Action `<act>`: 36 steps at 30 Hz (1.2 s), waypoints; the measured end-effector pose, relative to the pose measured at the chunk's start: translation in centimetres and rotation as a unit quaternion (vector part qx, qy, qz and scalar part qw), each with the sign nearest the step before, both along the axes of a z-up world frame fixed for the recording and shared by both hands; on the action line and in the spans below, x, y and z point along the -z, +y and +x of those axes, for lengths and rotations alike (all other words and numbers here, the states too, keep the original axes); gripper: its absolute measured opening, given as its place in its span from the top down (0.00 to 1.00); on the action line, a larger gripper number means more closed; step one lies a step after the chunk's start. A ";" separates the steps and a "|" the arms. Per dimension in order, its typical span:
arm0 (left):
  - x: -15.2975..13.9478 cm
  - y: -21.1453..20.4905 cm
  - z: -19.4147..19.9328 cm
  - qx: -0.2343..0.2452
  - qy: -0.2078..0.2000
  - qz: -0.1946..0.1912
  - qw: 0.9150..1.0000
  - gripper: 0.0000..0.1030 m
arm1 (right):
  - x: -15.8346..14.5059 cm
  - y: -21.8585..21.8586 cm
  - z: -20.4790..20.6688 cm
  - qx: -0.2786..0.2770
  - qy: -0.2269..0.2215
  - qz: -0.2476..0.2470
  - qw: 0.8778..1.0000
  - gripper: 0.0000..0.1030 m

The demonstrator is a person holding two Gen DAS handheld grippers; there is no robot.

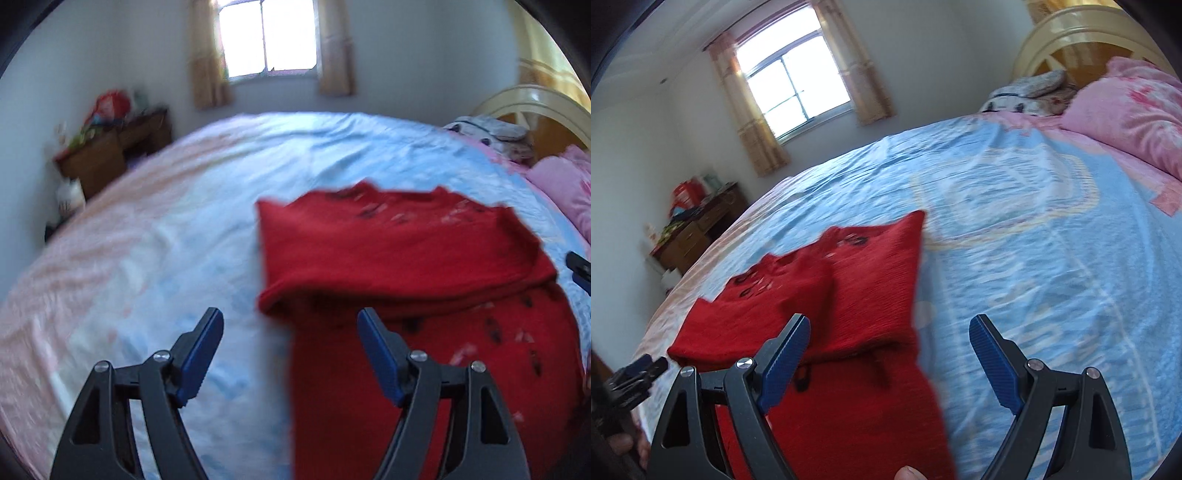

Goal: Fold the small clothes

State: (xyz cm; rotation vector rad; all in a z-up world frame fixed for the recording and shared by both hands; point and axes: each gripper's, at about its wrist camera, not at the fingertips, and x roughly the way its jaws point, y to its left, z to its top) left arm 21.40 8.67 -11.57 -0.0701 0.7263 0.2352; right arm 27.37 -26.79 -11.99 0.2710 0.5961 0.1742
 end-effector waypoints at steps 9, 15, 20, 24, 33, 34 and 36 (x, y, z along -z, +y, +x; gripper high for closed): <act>2.5 3.8 1.8 -0.033 0.013 -0.089 0.995 0.23 | 1.2 2.7 0.0 -0.040 0.021 -0.028 0.999 0.14; 2.5 4.8 1.9 -0.044 -0.005 -0.111 0.993 0.16 | 1.9 3.6 0.0 -0.048 0.032 -0.043 0.997 0.14; 2.3 4.7 2.3 -0.048 -0.012 -0.096 0.994 0.12 | 1.1 2.9 0.1 -0.050 0.030 -0.021 0.998 0.17; 3.3 6.7 2.9 -0.086 -0.001 -0.130 0.988 0.07 | 0.0 2.3 1.5 -0.037 0.028 -0.023 0.999 0.30; 3.8 5.8 2.5 -0.083 -0.014 -0.103 0.991 0.05 | 0.5 4.1 5.7 -0.062 0.060 -0.038 0.996 0.63; 3.8 5.8 2.4 -0.084 -0.015 -0.100 0.991 0.05 | 0.7 4.5 6.0 -0.070 0.065 -0.040 0.995 0.67; 3.8 5.7 2.4 -0.084 -0.015 -0.096 0.992 0.04 | 0.9 5.4 6.2 -0.079 0.070 -0.052 0.993 0.80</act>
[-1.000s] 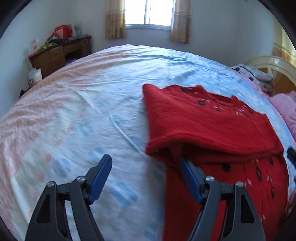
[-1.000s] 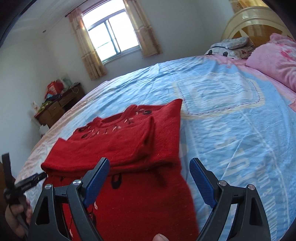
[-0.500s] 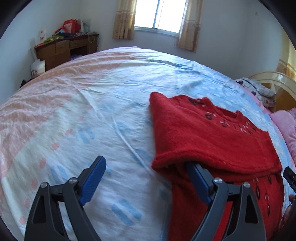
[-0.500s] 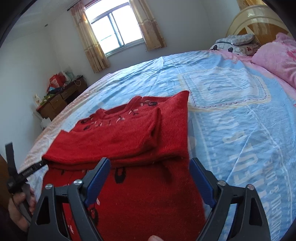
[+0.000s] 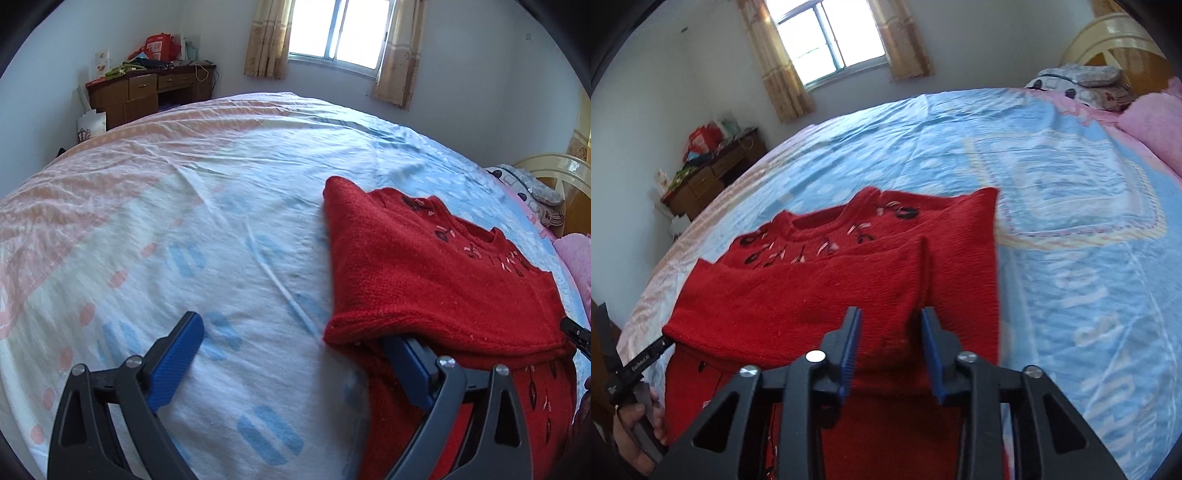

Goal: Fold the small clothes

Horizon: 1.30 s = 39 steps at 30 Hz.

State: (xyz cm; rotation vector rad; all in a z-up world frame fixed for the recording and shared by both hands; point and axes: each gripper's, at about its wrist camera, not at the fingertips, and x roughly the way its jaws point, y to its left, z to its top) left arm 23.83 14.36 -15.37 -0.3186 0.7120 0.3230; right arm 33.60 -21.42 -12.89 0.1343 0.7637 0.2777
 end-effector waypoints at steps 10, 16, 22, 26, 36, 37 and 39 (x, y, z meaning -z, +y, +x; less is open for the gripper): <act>0.2 -0.2 0.2 -0.001 0.006 0.008 1.000 0.01 | -2.7 -1.0 -1.8 0.028 -0.053 -0.046 0.997 0.94; 0.2 -0.3 0.4 0.002 0.010 0.012 1.000 0.00 | -1.6 -2.7 -0.9 0.059 -0.028 -0.065 0.996 0.94; -0.3 -0.8 -1.1 0.008 0.003 0.010 1.000 0.00 | 0.4 -3.3 -0.9 0.065 -0.010 -0.074 0.995 0.93; -1.8 -1.1 -4.0 0.002 -0.030 0.020 0.999 0.00 | -0.9 -3.4 -1.3 0.064 -0.010 -0.070 0.995 0.82; -5.2 -1.6 -1.1 0.002 -0.054 0.079 0.995 0.00 | -3.6 2.4 -2.5 -0.032 -0.053 -0.035 0.997 0.52; -4.6 -1.7 -0.1 0.004 -0.035 0.083 0.996 0.00 | -3.1 2.7 -2.1 -0.037 -0.046 -0.035 0.998 0.52; -3.4 -1.8 0.6 0.008 -0.015 0.077 0.997 0.00 | -1.7 3.0 -1.3 -0.026 -0.025 -0.059 0.998 0.52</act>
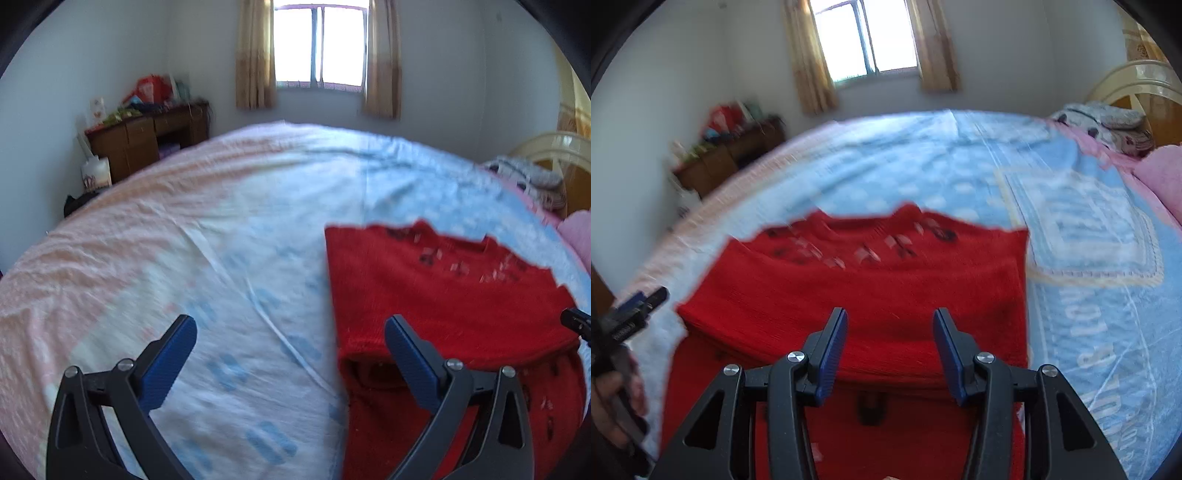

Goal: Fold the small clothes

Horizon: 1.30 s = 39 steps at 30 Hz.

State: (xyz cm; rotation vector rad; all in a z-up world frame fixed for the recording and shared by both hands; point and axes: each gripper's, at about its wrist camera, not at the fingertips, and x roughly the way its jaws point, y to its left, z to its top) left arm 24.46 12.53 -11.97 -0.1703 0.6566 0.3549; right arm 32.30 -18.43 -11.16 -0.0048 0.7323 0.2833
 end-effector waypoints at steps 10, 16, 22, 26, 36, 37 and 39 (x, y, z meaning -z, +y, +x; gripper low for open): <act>2.2 -0.9 -0.7 0.022 0.029 -0.013 0.999 0.00 | 2.1 -1.9 -0.1 0.009 0.014 -0.034 0.999 0.52; 2.0 -1.0 -0.7 0.028 0.027 -0.010 0.999 0.00 | 2.8 -1.7 -0.6 0.017 0.001 -0.042 0.999 0.52; 1.8 -1.5 -1.5 0.039 0.019 -0.002 0.999 0.00 | 1.8 -2.1 -1.8 0.023 -0.001 -0.026 0.999 0.50; 1.9 -1.7 -1.2 0.043 0.022 0.001 0.999 0.00 | 2.4 -2.2 -1.8 0.022 -0.002 -0.025 0.999 0.47; 1.3 -1.7 -2.2 0.049 0.018 -0.013 0.999 0.00 | 1.7 -1.9 -2.6 0.021 0.012 -0.010 1.000 0.38; 1.2 -1.9 -2.4 0.052 0.018 -0.011 0.998 0.00 | 1.6 -2.0 -2.9 0.021 0.014 -0.009 1.000 0.38; 1.0 -2.1 -2.6 0.055 0.016 -0.009 0.998 0.00 | 1.6 -1.9 -3.1 0.023 0.014 -0.010 1.000 0.38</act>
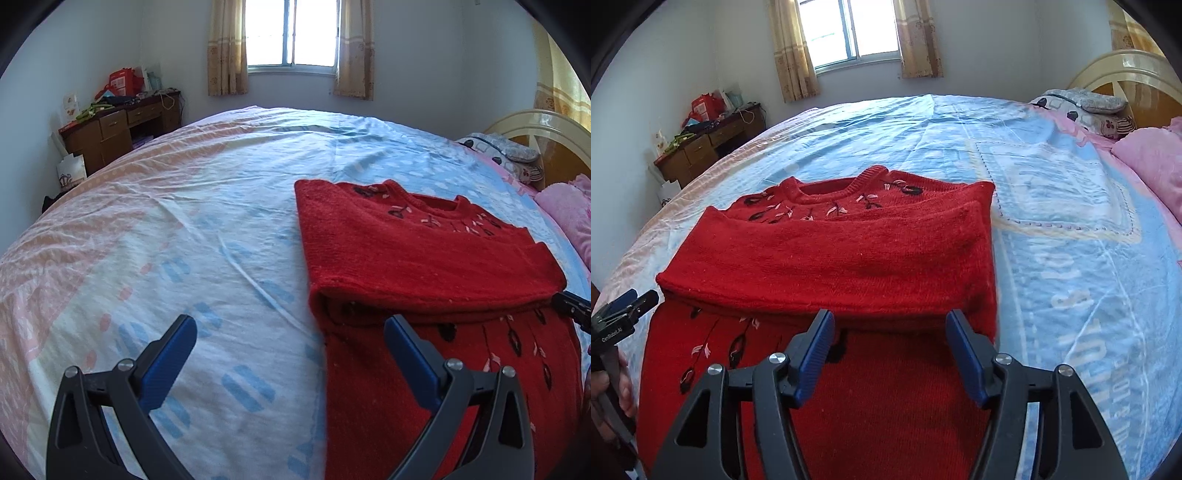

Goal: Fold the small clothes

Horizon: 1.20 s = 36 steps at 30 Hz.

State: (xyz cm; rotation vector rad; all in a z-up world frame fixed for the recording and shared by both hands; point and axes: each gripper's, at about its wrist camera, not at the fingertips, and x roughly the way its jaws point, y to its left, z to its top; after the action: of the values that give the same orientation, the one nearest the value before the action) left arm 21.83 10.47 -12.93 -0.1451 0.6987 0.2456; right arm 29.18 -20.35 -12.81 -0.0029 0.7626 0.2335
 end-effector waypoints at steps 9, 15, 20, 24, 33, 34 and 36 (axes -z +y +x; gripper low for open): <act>-1.0 -0.7 -1.6 0.014 -0.008 -0.013 1.000 0.00 | 0.7 -1.2 -1.1 0.016 0.008 0.012 1.000 0.38; -1.2 -1.9 -2.8 0.032 -0.006 -0.010 0.999 0.00 | 1.4 -1.3 -2.1 0.018 0.016 0.011 1.000 0.38; -1.1 -2.5 -3.5 0.048 0.006 -0.011 0.999 0.00 | 1.2 -1.6 -3.3 0.018 0.021 0.012 1.000 0.38; -1.2 -3.0 -4.4 0.059 0.011 -0.009 0.998 0.00 | 1.1 -1.7 -4.7 0.016 0.028 0.009 0.999 0.37; -1.4 -4.0 -6.8 0.085 0.019 -0.003 0.996 0.00 | 1.7 -0.6 -8.0 -0.008 0.047 0.003 0.999 0.36; -1.5 -4.2 -7.1 0.088 0.018 -0.003 0.996 0.00 | 1.8 -0.5 -8.3 -0.012 0.048 0.001 0.999 0.36; -1.6 -4.6 -7.8 0.096 0.019 -0.003 0.995 0.00 | 1.9 -0.2 -9.1 -0.017 0.051 -0.001 0.999 0.35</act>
State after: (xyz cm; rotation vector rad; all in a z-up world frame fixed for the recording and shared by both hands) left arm 14.00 5.89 -11.37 -0.0787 0.7454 0.0623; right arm 20.09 -20.56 -14.74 -0.0051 0.8645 0.2674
